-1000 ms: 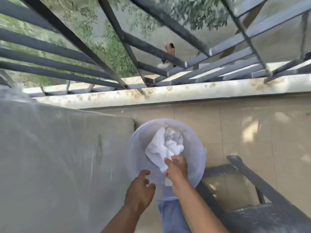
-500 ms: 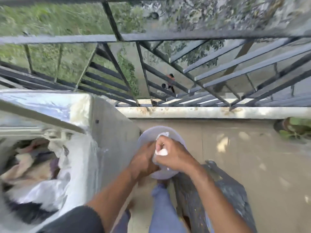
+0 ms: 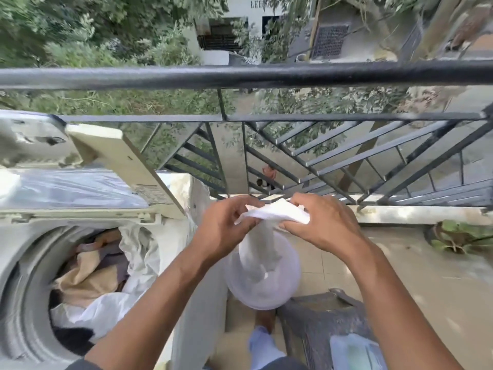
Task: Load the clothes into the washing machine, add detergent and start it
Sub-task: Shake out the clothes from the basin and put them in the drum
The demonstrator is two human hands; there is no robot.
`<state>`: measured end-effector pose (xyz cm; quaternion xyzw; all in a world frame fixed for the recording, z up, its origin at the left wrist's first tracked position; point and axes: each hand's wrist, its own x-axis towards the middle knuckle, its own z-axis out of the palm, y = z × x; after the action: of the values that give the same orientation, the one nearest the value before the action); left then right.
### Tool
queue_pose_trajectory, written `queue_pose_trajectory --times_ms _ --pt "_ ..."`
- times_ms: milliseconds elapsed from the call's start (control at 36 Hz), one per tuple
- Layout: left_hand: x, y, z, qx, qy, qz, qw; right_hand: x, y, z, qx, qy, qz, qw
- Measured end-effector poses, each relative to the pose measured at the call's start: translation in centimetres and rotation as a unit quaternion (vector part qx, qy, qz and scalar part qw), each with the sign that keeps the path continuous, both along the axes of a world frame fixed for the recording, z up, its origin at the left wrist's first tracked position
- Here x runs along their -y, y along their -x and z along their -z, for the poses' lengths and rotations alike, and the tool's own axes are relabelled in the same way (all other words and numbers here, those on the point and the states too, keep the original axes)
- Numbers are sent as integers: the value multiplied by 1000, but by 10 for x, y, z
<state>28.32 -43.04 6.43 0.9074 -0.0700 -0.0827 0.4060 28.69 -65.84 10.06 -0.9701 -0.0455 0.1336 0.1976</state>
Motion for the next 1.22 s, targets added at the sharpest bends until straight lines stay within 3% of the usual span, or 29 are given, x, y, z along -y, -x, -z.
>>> queue_pose_trajectory --times_ms 111,278,361,417,611,778,917,1028,1139,1222 --pt "-8 7 -33 62 3 5 998 -5 11 -18 76 -6 28 997" --pt "-24 6 -60 68 87 -6 994 -15 13 -39 246 -205 80 944" --pt "-35 6 -88 78 147 39 985 -28 20 -50 178 -451 75 872" --pt "-45 6 -111 97 187 59 976 -37 24 -46 90 -553 43 827" --pt "-85 20 -177 102 325 125 932 -90 39 -18 -76 -471 34 878" --pt "-139 29 -192 116 376 70 917 -114 49 -20 -49 -271 66 959" --pt "-192 44 -164 130 337 -60 930 -109 57 -70 4 -227 60 972" --pt "-217 60 -136 115 307 -110 938 -120 63 -110 57 -200 57 976" --pt "-234 74 -112 121 229 -163 952 -150 75 -149 83 -270 45 958" --pt "-240 88 -109 113 237 -120 957 -172 80 -168 115 -305 22 945"
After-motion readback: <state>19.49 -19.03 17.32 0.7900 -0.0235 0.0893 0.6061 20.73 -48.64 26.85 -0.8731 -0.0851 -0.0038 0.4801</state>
